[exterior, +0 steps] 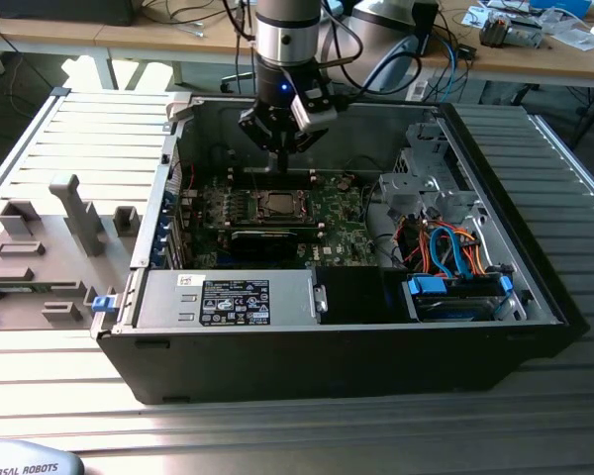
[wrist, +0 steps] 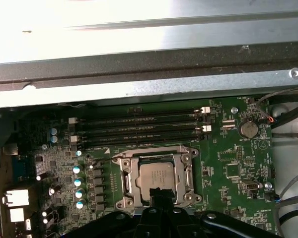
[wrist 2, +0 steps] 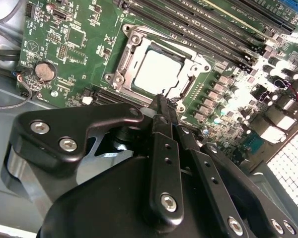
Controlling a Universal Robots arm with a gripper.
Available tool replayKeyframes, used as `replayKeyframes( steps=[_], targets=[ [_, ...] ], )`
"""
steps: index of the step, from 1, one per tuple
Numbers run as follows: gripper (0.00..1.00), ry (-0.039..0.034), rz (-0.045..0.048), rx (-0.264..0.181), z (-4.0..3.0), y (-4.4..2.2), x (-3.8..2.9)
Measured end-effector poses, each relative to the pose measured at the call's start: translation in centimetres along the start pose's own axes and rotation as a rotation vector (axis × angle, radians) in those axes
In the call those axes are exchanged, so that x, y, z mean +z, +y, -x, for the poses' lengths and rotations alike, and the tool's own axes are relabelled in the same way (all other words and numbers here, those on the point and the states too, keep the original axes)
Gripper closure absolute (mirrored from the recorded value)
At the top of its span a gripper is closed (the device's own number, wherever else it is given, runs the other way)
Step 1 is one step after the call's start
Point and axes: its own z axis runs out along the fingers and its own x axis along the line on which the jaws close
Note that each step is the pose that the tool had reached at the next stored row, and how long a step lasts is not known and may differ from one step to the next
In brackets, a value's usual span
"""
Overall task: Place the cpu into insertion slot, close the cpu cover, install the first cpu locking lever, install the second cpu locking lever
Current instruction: 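Install the first cpu locking lever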
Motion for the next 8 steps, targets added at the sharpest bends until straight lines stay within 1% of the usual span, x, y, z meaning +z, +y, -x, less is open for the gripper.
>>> replayKeyframes(
  steps=[8],
  targets=[
    [0.89,-0.0001,0.0000,0.000,-0.31,-0.02,0.01]
  ],
)
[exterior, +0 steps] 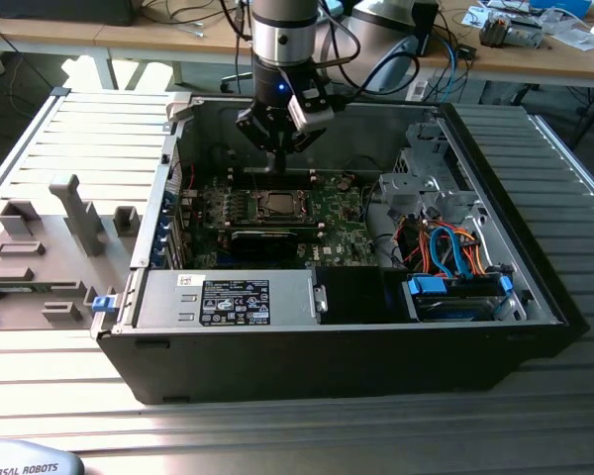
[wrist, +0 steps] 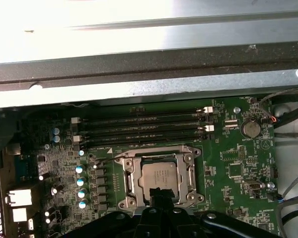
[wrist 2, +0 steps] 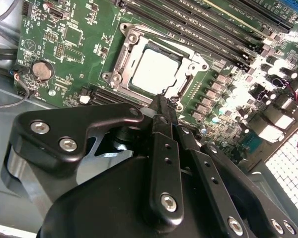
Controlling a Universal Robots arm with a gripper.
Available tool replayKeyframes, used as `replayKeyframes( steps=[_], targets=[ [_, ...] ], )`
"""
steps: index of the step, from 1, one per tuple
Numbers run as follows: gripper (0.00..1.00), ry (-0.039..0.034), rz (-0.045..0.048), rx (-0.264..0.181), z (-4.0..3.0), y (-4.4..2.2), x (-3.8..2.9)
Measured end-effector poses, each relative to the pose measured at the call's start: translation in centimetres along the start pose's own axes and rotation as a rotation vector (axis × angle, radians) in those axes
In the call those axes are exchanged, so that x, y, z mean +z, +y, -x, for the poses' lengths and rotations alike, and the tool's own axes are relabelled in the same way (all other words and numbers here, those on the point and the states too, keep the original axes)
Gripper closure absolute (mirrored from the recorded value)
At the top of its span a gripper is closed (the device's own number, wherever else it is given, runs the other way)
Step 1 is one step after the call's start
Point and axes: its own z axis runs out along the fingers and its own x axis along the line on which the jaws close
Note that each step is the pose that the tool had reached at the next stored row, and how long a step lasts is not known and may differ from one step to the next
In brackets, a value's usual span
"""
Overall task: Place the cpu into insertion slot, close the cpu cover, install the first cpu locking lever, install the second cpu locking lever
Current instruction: 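Install the first cpu locking lever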
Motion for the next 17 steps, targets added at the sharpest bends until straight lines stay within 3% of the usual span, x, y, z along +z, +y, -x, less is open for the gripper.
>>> replayKeyframes(
  steps=[17],
  targets=[
    [0.89,0.0000,0.0000,0.000,-0.58,-0.04,0.01]
  ],
)
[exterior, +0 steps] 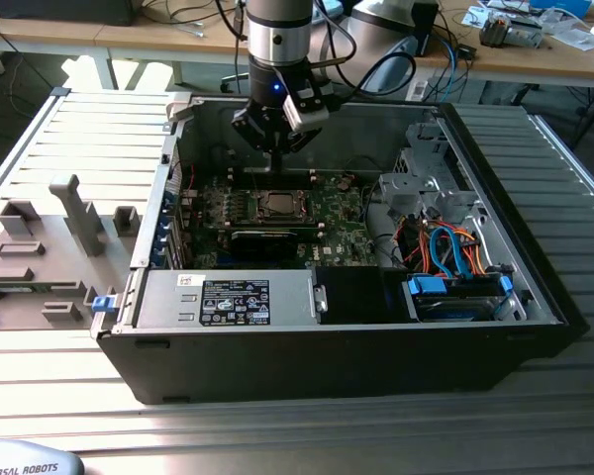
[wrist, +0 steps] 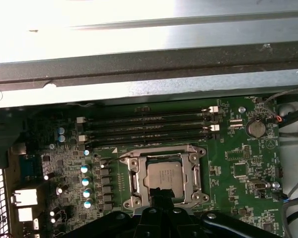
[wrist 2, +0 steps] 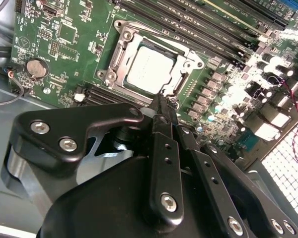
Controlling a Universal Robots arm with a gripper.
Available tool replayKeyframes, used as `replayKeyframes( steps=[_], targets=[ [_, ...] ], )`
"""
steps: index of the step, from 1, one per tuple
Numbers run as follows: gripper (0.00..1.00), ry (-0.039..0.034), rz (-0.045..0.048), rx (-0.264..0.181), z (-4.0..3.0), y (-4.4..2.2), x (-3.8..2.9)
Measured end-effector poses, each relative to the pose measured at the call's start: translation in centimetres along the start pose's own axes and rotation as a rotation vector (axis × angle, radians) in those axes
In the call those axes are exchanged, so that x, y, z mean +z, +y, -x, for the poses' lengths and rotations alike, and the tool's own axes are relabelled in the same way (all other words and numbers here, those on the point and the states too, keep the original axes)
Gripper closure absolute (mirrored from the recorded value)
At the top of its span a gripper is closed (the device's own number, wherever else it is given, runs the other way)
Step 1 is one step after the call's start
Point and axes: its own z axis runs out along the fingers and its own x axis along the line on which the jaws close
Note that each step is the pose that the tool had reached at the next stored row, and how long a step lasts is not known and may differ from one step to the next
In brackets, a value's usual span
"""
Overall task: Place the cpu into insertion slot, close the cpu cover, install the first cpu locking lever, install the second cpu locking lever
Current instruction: 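Install the first cpu locking lever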
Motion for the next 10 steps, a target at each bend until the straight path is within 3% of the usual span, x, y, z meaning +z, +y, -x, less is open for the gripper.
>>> replayKeyframes(
  steps=[10],
  targets=[
    [0.89,-0.0001,0.0001,0.000,-0.19,-0.01,0.01]
  ],
)
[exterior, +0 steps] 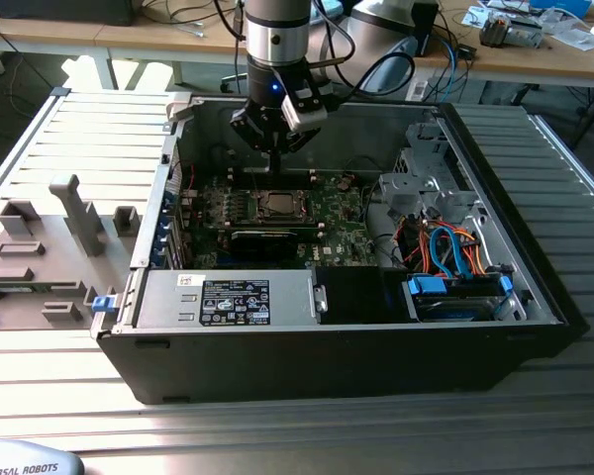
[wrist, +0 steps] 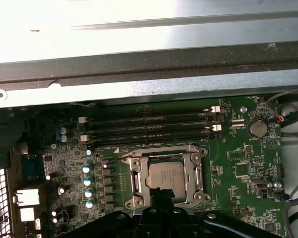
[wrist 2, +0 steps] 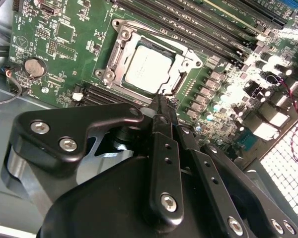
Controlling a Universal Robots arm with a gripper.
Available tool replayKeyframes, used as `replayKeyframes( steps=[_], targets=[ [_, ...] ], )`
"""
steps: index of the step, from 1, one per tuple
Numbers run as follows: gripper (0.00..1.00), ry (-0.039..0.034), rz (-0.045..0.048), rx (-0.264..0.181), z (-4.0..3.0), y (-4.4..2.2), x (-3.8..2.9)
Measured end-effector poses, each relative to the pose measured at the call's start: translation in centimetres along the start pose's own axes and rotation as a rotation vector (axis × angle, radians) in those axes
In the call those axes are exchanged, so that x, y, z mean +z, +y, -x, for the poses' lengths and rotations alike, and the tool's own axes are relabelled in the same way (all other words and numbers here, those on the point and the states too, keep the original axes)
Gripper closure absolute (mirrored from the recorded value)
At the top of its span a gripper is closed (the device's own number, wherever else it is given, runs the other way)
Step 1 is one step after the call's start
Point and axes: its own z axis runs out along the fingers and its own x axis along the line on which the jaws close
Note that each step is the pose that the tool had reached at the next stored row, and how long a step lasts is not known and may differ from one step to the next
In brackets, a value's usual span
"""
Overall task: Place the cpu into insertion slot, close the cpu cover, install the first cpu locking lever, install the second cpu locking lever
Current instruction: 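Install the first cpu locking lever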
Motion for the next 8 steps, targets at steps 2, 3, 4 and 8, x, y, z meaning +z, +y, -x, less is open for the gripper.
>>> replayKeyframes(
  steps=[2,3,4,8],
  targets=[
    [0.89,0.0000,-0.0001,0.000,-0.03,0.00,0.00],
    [0.89,0.0001,0.0000,0.000,-0.12,-0.01,0.00],
    [0.89,0.0001,-0.0001,0.000,-0.19,-0.02,0.01],
    [0.89,0.0000,0.0000,0.000,-0.25,-0.02,0.01]
  ],
)
